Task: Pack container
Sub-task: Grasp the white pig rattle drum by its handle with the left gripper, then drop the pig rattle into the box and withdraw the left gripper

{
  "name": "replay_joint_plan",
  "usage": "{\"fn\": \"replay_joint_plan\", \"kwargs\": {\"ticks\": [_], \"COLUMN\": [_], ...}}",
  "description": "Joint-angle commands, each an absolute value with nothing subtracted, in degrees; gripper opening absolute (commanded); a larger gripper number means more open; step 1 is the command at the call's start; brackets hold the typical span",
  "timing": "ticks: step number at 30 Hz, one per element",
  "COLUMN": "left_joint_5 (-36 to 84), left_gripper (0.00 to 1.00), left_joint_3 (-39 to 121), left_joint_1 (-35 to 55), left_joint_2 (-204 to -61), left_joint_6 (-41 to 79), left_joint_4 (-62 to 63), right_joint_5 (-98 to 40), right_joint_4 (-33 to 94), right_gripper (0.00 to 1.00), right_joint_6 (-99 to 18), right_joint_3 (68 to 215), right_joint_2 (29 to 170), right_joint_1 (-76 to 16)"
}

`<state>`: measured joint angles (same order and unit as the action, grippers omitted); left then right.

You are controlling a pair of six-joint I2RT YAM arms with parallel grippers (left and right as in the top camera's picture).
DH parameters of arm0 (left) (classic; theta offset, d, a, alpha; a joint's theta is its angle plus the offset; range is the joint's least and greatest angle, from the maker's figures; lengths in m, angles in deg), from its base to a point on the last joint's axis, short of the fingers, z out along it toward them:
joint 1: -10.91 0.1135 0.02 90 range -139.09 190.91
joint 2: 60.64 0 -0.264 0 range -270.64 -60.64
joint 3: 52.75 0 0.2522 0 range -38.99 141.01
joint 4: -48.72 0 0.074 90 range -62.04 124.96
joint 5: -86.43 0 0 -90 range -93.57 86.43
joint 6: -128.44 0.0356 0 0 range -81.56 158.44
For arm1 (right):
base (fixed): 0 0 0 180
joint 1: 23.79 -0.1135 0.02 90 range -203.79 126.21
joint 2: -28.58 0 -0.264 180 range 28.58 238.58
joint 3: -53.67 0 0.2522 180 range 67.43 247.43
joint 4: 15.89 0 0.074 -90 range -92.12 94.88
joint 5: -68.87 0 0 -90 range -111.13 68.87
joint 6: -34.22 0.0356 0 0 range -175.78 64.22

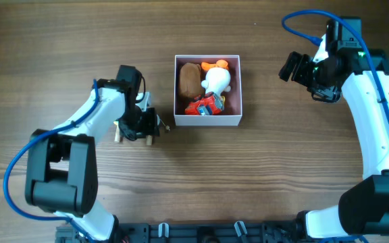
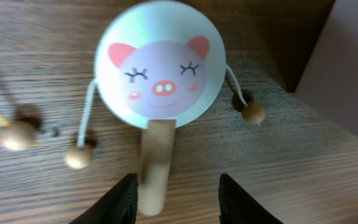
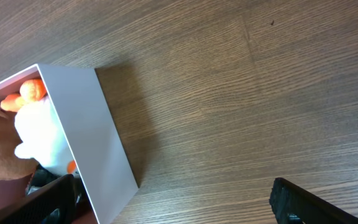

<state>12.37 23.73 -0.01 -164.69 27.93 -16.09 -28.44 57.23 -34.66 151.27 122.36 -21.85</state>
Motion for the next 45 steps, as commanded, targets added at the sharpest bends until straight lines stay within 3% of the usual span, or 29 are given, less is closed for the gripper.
{"fn": "replay_joint_plan", "kwargs": {"ticks": [1, 8, 13, 16, 21, 28, 36, 45], "left_joint_5": [9.75, 5.29, 4.59, 4.22, 4.2, 3.78, 3.91, 2.56], "left_gripper": [0.43, 0.43, 0.27, 0.22, 0.04, 0.04, 0.04, 0.04], "left_joint_3": [21.79, 17.96, 17.15, 17.15, 17.55, 24.78, 44.56, 50.59], "left_joint_1": [-2.41, -3.88, -3.88, -3.88, -3.81, -3.77, -4.99, -14.13], "left_joint_2": [-166.42, -166.42, -166.42, -166.42, -166.38, -164.43, -160.17, -160.8], "left_joint_6": [24.68, 22.51, 20.72, 19.74, 20.0, 20.22, 22.62, 30.67], "left_joint_4": [-15.11, -11.46, -9.69, -8.7, -8.33, -16.44, -30.03, -24.2], "right_joint_5": [-28.92, -28.92, -28.92, -28.92, -28.92, -28.92, -28.92, -28.92], "right_joint_4": [57.29, 57.25, 57.32, 57.38, 57.47, 57.49, 57.4, 57.32], "right_gripper": [0.99, 0.99, 0.99, 0.99, 0.99, 0.99, 0.99, 0.98], "right_joint_6": [-34.77, -34.77, -34.81, -34.81, -34.79, -34.83, -34.79, -34.81], "right_joint_3": [151.16, 151.16, 151.16, 151.16, 151.16, 151.16, 151.16, 151.16], "right_joint_2": [122.93, 122.93, 122.93, 122.93, 122.93, 122.93, 122.93, 122.93], "right_joint_1": [-21.83, -21.83, -21.83, -21.83, -21.83, -21.83, -21.83, -21.83]}}
